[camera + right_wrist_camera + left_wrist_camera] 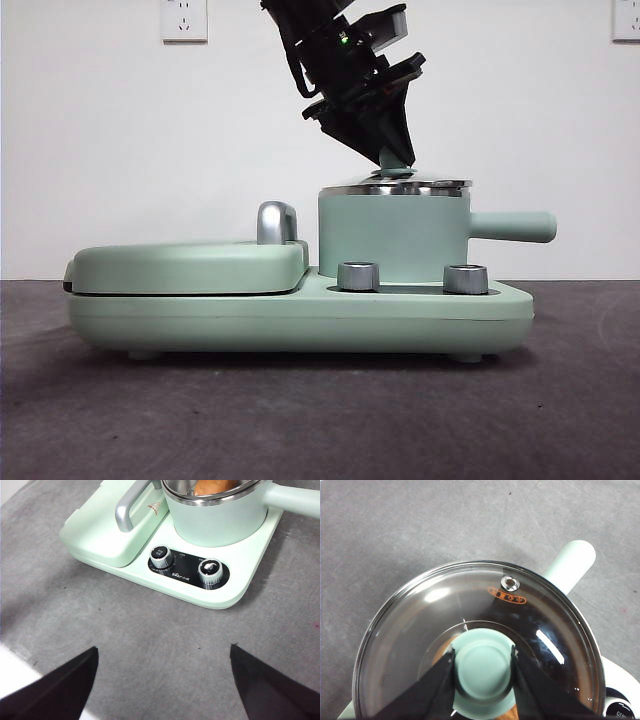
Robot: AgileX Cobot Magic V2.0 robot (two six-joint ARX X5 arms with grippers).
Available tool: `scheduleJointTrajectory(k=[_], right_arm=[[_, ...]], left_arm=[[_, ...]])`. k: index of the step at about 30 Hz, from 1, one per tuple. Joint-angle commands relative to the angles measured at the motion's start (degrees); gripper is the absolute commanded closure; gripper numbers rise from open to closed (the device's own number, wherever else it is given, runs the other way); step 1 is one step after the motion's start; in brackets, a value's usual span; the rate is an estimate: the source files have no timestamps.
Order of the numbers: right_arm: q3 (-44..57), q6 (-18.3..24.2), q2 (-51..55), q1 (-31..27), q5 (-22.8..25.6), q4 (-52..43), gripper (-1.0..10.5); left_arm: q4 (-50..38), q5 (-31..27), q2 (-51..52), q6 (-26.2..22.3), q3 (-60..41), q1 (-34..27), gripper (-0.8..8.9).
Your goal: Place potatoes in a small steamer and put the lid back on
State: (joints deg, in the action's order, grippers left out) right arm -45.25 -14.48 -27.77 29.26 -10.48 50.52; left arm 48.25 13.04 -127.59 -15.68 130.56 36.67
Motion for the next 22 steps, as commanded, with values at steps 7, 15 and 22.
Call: scheduleJointTrajectory(k=[7, 15, 22], right_arm=[[0.0, -0.6, -0.1, 0.4, 0.1, -0.5, 5.3], [0.0, -0.6, -0.1, 0.4, 0.5, -1.1, 5.3], [0.0, -0.6, -0.1, 0.4, 1.7, -1.3, 5.3]], left_arm=[[-0.4, 0.3, -1.4, 2.5, 2.4, 0.8, 7.97], [-1.7, 0.3, -1.4, 5.1, 4.2, 0.0, 7.97], [1.1, -0.2, -1.4, 6.3, 4.8, -0.3, 7.97]])
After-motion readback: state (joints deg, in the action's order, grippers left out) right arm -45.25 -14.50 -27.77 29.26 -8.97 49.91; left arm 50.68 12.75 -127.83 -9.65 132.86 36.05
